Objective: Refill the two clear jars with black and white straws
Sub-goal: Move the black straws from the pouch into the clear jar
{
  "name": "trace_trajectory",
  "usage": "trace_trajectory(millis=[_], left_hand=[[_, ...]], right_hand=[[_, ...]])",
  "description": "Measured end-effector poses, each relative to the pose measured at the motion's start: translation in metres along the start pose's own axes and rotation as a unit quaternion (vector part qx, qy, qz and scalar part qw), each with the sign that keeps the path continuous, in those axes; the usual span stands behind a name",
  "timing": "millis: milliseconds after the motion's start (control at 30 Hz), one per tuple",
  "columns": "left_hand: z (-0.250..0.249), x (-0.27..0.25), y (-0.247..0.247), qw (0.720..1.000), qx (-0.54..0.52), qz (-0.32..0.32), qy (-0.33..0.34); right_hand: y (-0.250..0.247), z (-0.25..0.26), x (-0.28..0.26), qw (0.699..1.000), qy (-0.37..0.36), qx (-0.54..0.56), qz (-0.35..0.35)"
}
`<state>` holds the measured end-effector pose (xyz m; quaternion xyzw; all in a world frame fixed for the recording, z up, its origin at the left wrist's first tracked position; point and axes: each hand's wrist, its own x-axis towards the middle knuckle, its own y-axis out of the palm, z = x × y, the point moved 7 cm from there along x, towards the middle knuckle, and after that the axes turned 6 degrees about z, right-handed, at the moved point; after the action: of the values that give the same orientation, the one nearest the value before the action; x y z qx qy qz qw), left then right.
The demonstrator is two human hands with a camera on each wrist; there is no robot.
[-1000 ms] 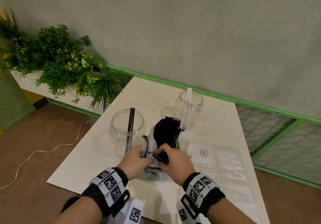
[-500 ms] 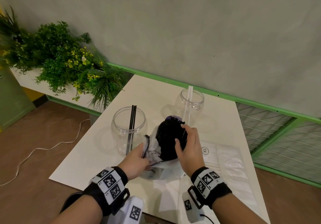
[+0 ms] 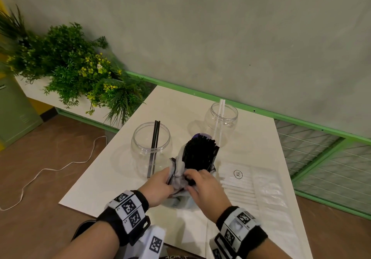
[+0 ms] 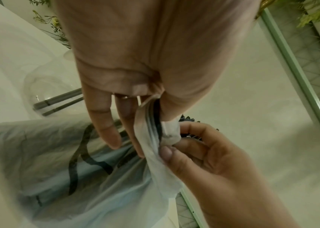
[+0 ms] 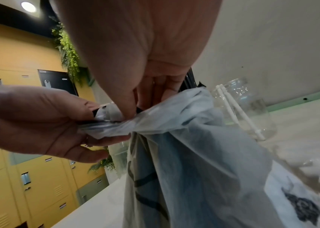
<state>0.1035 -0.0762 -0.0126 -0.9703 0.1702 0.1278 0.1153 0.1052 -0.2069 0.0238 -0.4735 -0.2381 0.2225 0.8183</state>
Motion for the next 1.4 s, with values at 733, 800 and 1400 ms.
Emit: trace_trajectory(millis=[733,800,1400], left_hand=[[-0.001,-0.001,-0.006,0.982,0.187,0.004,0.006],[-0.002,0.001,0.0,0.985,0.166,0.038,-0.007],[0.022,0.01,0.002,0.975,-0.187,-0.033,-0.113]], right_hand=[[-0.017,-0.078,-0.029,0.928,0.24,0.257,-0.123],[0.002,-0.081,-0.023,0.923,0.272,0.271,-0.036],[-0.002,-0.083,-0.013,0.93,0.21,0.289,-0.087]])
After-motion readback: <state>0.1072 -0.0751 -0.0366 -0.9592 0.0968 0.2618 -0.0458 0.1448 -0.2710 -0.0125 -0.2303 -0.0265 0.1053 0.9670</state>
